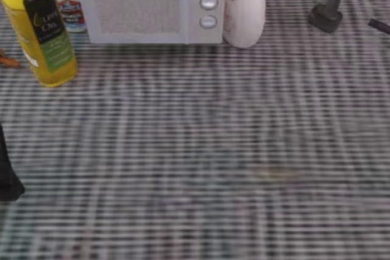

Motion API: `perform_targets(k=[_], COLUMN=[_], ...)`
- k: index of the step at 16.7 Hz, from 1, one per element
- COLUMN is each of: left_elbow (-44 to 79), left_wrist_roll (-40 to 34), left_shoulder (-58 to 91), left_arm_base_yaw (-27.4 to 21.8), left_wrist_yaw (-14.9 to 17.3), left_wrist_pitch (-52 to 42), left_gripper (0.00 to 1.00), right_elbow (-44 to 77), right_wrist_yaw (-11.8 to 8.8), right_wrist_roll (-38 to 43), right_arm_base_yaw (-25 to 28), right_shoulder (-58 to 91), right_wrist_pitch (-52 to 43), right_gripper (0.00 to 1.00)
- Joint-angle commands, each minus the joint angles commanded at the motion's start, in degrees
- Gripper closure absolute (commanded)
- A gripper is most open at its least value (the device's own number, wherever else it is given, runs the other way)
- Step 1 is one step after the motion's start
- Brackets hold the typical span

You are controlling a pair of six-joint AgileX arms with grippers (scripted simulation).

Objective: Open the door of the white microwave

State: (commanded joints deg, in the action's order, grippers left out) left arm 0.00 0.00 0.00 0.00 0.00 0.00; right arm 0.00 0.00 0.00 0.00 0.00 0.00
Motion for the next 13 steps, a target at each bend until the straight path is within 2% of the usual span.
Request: perform_targets(k=[7,13], left_elbow=[6.1,28.4], left_wrist_roll=[0.0,-2.4], left_shoulder=[7.0,27.0], left_arm_base_yaw=[-1.8,-7.0], left_wrist_yaw=[-0.5,-2.4], left_wrist_pitch=[-4.9,-18.3], left_gripper=[0.0,0.0], right_elbow=[0.0,0.0], right_wrist_yaw=[0.0,0.0], right_wrist_roll=[0.0,0.0], right_arm_base_yaw=[0.0,0.0], right_shoulder=[0.0,0.0], right_wrist_pitch=[0.0,0.0], right_gripper=[0.0,0.0])
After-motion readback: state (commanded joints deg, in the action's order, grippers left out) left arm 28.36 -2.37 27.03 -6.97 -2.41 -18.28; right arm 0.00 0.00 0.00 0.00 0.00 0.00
